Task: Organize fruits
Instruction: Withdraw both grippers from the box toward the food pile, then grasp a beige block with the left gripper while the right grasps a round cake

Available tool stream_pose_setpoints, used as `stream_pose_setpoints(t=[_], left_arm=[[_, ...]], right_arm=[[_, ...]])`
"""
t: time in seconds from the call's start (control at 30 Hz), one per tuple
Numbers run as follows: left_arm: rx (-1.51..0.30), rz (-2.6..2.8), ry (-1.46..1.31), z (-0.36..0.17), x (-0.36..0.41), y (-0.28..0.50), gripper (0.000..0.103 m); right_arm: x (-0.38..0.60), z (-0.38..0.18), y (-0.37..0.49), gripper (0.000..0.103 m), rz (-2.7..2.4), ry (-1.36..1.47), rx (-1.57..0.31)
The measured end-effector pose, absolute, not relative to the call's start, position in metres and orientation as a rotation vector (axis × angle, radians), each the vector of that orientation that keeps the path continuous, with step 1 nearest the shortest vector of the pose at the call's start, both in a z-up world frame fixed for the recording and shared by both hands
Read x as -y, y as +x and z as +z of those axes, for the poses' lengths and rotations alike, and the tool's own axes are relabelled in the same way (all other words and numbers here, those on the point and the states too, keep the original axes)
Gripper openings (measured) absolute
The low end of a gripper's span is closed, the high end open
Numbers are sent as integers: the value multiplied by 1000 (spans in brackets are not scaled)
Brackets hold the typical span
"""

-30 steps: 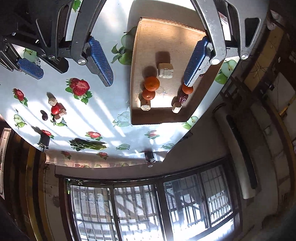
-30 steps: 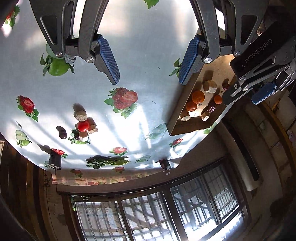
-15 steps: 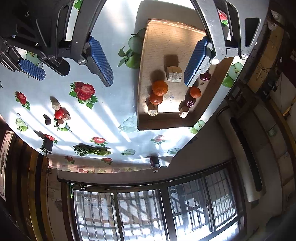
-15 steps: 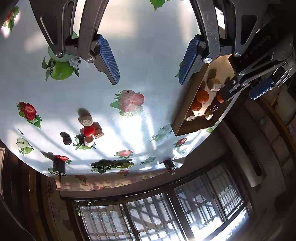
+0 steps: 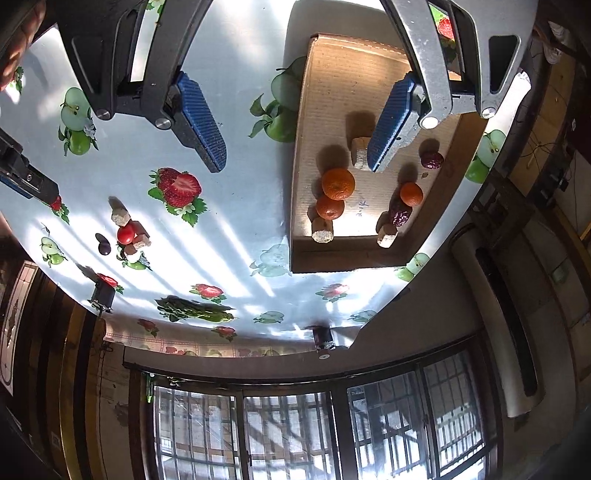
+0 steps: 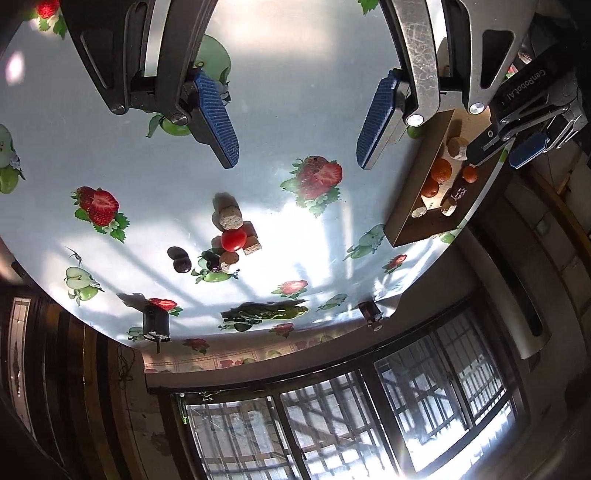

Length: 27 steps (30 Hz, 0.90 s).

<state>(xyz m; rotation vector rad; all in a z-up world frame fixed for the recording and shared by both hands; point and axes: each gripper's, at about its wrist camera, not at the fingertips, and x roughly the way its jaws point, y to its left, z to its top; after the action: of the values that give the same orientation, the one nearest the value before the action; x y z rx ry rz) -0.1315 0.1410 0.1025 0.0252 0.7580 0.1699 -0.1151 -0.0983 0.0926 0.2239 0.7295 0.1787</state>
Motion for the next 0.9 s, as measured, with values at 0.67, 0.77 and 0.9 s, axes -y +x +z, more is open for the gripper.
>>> stream_pose_setpoints(t=[0.67, 0.77, 0.9], left_arm=[[-862, 46, -90, 95, -126, -94, 78], [-865, 4, -112, 101, -126, -76, 78], [-886, -70, -123, 99, -105, -35, 78]], right_arm=[[125, 36, 20, 72, 218, 158, -964], [106, 24, 24, 72, 218, 97, -946], [97, 16, 27, 52, 214, 64, -939]])
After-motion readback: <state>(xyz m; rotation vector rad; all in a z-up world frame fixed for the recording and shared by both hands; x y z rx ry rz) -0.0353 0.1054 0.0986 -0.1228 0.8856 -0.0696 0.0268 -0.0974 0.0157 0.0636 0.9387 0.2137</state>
